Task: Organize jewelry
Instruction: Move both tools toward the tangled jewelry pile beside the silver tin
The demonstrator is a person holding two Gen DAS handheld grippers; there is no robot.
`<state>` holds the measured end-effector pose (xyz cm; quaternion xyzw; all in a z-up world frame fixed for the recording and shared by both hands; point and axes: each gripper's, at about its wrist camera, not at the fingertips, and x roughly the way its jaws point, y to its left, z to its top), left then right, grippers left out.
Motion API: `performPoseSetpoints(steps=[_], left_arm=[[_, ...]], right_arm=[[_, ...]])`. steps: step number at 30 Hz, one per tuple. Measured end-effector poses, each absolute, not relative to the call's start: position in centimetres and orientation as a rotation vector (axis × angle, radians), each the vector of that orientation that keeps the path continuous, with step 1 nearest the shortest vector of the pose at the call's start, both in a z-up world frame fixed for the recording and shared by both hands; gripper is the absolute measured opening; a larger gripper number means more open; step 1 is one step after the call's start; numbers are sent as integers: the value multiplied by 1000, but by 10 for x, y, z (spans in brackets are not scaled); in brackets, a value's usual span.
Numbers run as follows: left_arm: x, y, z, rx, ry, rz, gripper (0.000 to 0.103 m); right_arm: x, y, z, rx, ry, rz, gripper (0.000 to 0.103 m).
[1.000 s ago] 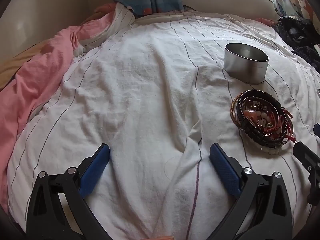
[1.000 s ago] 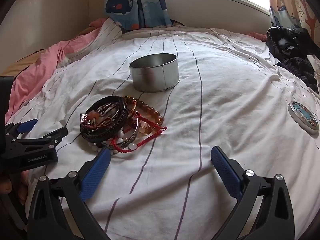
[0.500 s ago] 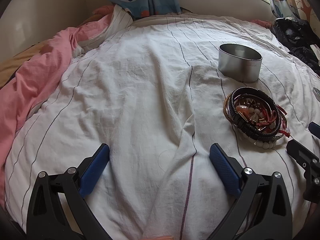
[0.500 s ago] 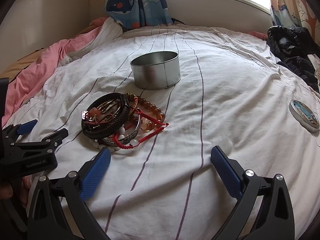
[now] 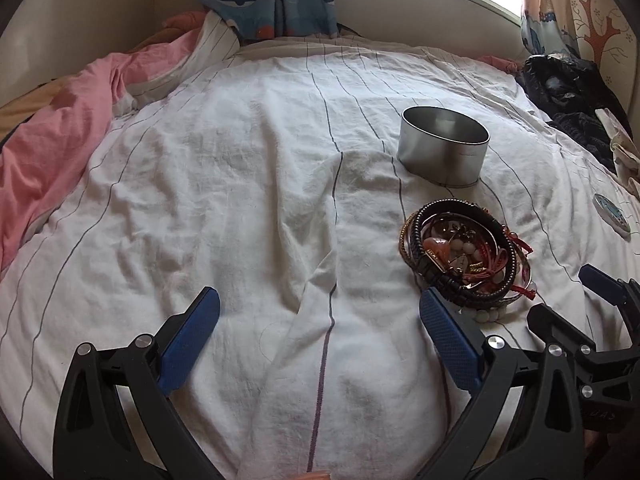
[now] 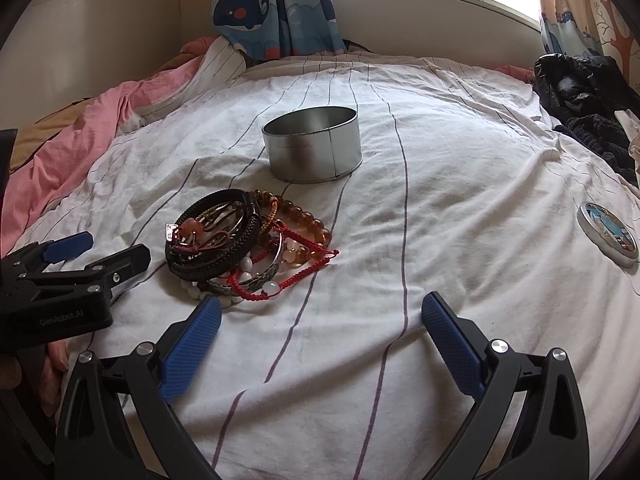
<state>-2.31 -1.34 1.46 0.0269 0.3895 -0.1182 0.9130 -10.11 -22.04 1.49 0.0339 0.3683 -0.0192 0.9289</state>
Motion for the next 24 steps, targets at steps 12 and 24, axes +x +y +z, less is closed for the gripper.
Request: performPoseSetpoints(steps=[12,24], left_arm=[[-25,-23,9,113,804,-193,96],[-28,-17,11,82,786,-155,96]], right_arm=[[-97,-222,14,75,767,-42,96],[-96,-223,13,80,771,-44,96]])
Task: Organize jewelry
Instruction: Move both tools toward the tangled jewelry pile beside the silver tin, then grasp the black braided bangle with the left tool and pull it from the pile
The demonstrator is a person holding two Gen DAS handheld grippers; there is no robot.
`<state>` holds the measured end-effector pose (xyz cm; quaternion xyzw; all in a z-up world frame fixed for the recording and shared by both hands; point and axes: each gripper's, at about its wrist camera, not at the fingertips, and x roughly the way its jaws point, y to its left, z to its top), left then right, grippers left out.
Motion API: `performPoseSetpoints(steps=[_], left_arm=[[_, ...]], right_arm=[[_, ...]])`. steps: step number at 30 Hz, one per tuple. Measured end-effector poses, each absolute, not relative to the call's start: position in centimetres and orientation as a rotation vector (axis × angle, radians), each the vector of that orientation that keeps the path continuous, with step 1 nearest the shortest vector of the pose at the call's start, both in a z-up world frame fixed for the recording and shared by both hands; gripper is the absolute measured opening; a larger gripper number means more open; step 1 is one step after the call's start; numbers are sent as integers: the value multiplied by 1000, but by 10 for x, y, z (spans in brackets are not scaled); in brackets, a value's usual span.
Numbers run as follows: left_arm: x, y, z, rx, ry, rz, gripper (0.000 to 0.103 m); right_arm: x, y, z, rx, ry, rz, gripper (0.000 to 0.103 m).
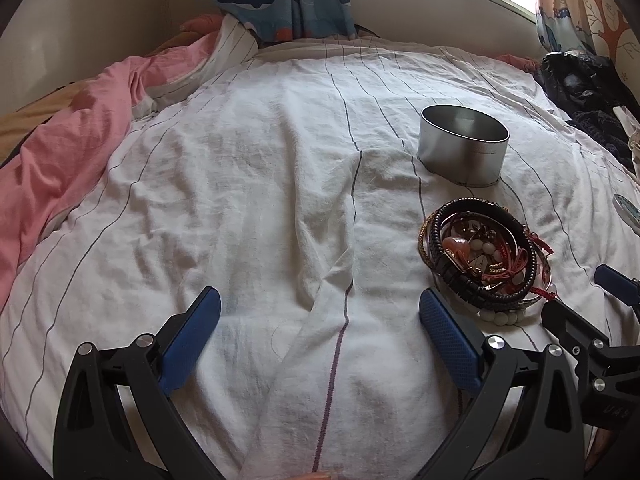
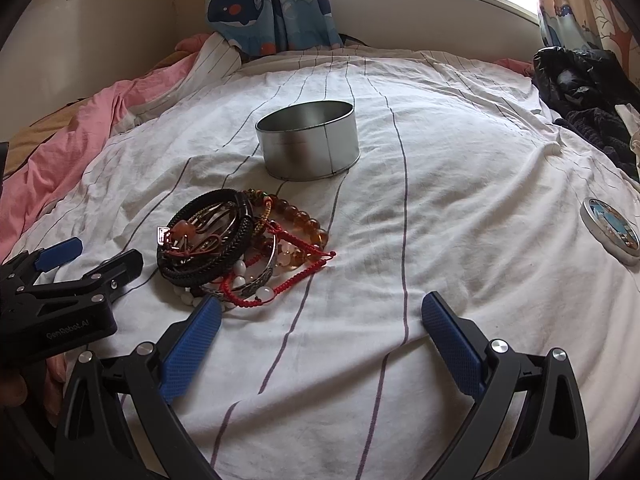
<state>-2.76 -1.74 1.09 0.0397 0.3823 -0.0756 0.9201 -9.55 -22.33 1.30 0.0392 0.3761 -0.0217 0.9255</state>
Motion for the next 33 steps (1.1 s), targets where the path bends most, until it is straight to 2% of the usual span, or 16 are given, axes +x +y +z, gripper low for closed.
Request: performPoseSetpoints(steps=[7,11,16,22,29,33], left_arm=[[-27,-9,13,32,785,-171,96],[-23,-1,9,-33,844,-195,96],[-23,-12,3,42,884,-182,96],[-29,-14,40,-9,786,-274,96],[7,-47,45,79,870,-336,96],[11,-60,45,95,858,-365,96]], right_arm=[[-97,-227,15,99,749,-54,96],[-97,-230,18,120,732,-58,96],[-94,-228,17,114,745,-57,96],[-93,-229,17,123,750,-68,96],[-93,-231,16,133,754,-69,96],[-92,-232,16,140,759,-63,96]])
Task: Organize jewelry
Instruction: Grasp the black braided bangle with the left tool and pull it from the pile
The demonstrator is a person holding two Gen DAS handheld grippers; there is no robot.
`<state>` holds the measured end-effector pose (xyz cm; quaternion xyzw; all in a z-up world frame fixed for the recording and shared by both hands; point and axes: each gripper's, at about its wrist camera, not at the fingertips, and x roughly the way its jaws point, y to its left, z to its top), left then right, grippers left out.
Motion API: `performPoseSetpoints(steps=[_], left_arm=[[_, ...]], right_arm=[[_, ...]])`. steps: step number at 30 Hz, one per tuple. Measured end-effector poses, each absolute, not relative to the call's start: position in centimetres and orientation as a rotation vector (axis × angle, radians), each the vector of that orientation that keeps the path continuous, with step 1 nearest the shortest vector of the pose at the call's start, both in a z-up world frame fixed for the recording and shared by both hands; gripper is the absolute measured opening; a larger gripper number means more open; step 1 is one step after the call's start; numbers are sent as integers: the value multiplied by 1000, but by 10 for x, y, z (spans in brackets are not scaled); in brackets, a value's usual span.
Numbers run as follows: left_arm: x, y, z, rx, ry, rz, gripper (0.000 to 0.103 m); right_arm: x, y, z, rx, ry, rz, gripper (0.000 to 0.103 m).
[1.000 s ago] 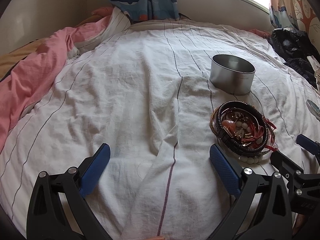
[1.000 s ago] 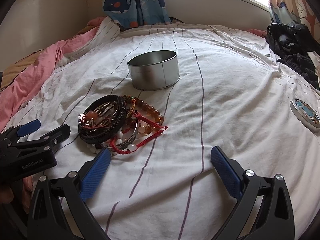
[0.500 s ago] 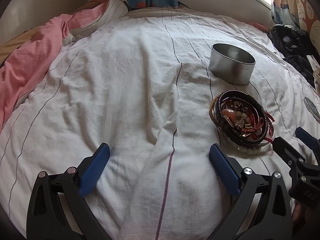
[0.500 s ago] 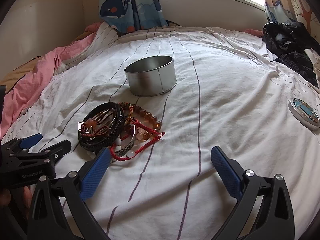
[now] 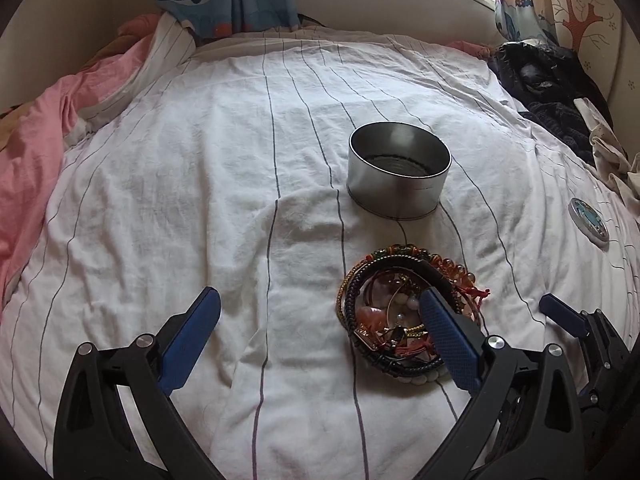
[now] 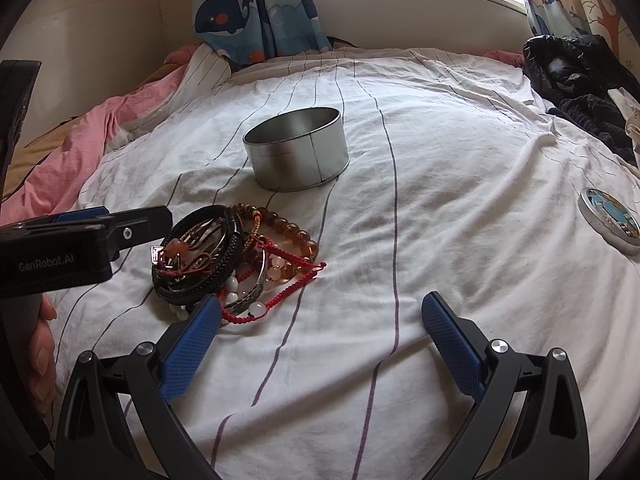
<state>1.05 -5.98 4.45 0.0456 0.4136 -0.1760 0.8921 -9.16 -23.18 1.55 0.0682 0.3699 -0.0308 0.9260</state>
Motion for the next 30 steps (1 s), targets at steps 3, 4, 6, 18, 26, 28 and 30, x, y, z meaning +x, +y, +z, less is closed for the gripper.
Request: performPoseSetpoints(steps=[3,4,6,18,26,28,30], left_arm=[[13,-68,40,114,865,-380,95],[15,-69,36,111,878,-397,87],[21,-69,25,100,925,-409,67],[-14,-35,41,13,914,-480,18],[-9,19,28,-63,973,-352,20],[-9,23,31,-74,952,-372,28],[-9,22,32,-80,940,-390,46]], right_arm=[[-92,-232,16,146,759,-59,96],[-92,-233,16,148,758,-57,96],[-91,-233,16,150,759,-55,96],[-94,-231,19,146,740,-55,96],[-96,-223,20,99,732,-52,96],[-98,-219,22,82,719,-47,96],[-100,-214,24,59,706,-36,96]])
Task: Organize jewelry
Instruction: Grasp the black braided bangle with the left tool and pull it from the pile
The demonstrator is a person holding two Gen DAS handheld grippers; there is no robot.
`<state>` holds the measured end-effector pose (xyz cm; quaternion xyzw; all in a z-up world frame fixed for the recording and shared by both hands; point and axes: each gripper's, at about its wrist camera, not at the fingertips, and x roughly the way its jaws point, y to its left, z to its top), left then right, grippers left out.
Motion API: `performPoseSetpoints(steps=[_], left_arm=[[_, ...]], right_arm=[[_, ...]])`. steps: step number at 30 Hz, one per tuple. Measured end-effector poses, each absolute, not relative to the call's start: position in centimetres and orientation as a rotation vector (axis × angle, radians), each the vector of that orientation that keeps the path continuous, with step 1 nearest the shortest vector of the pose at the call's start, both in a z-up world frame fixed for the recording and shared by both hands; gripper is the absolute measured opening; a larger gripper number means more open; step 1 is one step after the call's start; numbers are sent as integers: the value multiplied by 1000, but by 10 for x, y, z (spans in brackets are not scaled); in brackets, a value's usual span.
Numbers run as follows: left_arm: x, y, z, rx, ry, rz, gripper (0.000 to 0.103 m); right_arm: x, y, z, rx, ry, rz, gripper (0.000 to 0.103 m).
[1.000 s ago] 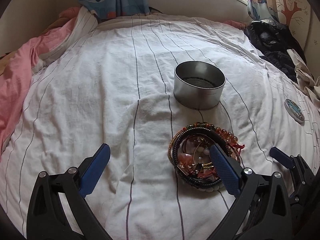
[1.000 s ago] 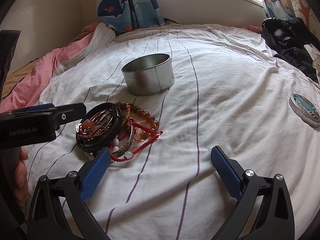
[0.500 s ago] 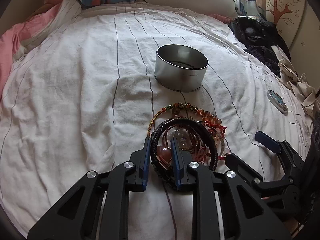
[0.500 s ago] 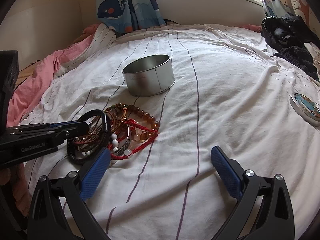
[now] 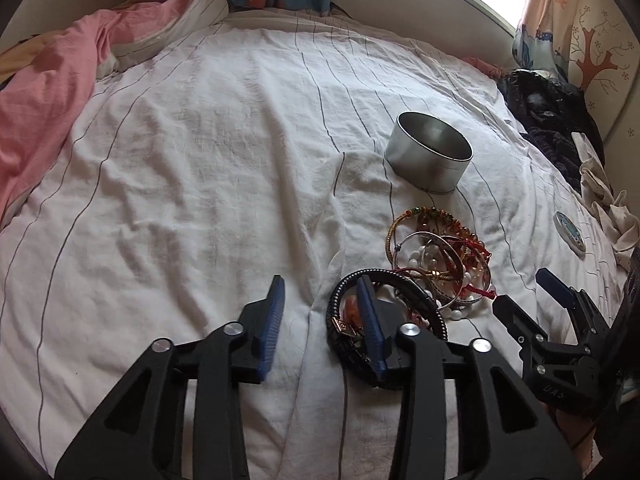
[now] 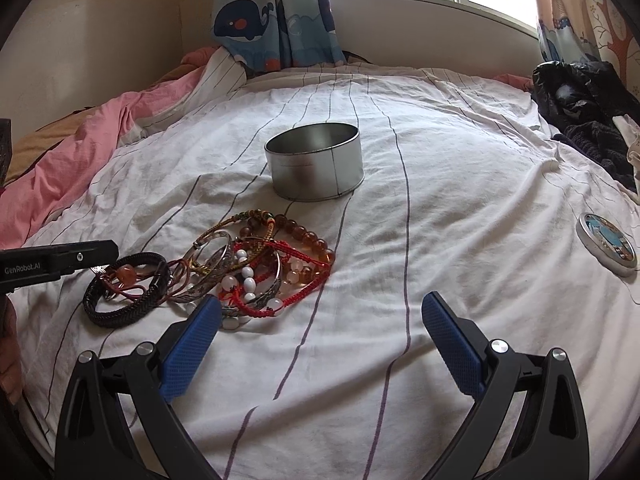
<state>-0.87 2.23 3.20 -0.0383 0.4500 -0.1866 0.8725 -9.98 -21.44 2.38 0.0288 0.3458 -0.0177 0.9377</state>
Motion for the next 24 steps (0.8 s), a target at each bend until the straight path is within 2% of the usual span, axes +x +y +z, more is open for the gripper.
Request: performPoseSetpoints(steps=[1,4,5,7,8,10,12,13,14,16,18,21,24], left_arm=[[-8,21,32,-71,937,-388,54],[-6,9,22,-24,955,-420,54],[-7,5,19,0,961,-434,49],[-12,-1,17,58,963,-444,29],[-13,1,17,63,961,-448,24],[-15,10,18,35,965,-459,22],[-15,20,18,7,970,-464,21],[-15,24,19,-5,972,-467,21],[-16,27,19,-18,972,-473,21],[-17,31,19,-33,971,-478,21],[-17,32,20,-43,968,-484,22],[-16,31,21,-49,971,-494,25],[-19,26,21,-32,972,-512,34]], right_arm=[[-101,-211,25,43,699,-32,96],[-108,-203,33,16,644,-2,96],[-110,-201,37,15,621,21,96],[-109,-195,44,33,601,100,96],[-106,-191,45,41,610,148,94],[-96,-182,47,53,642,225,79],[-81,-179,43,78,699,244,60],[-75,-179,40,97,722,243,56],[-67,-179,36,115,751,233,47],[-54,-180,29,134,803,220,39],[-45,-175,24,109,848,222,23],[-46,-170,21,61,880,230,5],[-60,-180,32,53,864,205,4]])
